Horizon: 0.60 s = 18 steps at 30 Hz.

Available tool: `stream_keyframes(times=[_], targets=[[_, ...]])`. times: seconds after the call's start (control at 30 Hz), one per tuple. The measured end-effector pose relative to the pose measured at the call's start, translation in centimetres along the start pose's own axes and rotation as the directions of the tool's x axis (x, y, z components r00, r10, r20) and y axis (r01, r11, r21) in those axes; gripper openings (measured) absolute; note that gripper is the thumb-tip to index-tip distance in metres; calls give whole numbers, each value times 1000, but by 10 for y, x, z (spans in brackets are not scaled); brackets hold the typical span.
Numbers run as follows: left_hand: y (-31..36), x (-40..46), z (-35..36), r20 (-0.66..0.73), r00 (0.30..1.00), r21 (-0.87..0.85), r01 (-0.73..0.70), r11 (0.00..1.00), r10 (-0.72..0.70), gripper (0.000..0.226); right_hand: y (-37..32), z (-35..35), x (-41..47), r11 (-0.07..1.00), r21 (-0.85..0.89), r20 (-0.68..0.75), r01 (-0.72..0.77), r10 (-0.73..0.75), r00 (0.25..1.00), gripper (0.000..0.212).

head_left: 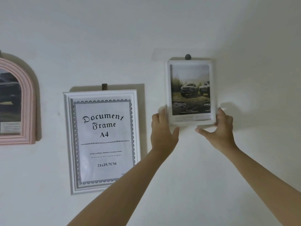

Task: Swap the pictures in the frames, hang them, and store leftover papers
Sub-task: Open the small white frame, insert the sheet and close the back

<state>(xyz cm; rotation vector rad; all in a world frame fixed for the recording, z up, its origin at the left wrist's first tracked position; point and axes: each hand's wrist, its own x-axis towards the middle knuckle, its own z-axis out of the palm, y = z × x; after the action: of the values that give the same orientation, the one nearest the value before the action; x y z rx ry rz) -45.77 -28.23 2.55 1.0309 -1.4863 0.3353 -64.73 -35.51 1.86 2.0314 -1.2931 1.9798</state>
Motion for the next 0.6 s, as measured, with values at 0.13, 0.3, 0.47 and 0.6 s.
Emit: stream_keyframes(times=[0.13,0.3,0.47,0.6], targets=[[-3,9,7,-6,1000,39,-30,999,30,80,4,3,10,991,85,-25,99,-97,995,98],[-5,17,5,22,999,0,-29,1000,29,79,4,1,10,983,135,-59,125,-117,991,98],[-6,14,-7,32,999,-6,-44,999,44,82,-10,-4,0,983,138,-61,121,-113,992,97],[-11,4,-27,43,999,-59,-25,998,28,86,-27,-10,-12,970,179,-29,166,-164,986,99]])
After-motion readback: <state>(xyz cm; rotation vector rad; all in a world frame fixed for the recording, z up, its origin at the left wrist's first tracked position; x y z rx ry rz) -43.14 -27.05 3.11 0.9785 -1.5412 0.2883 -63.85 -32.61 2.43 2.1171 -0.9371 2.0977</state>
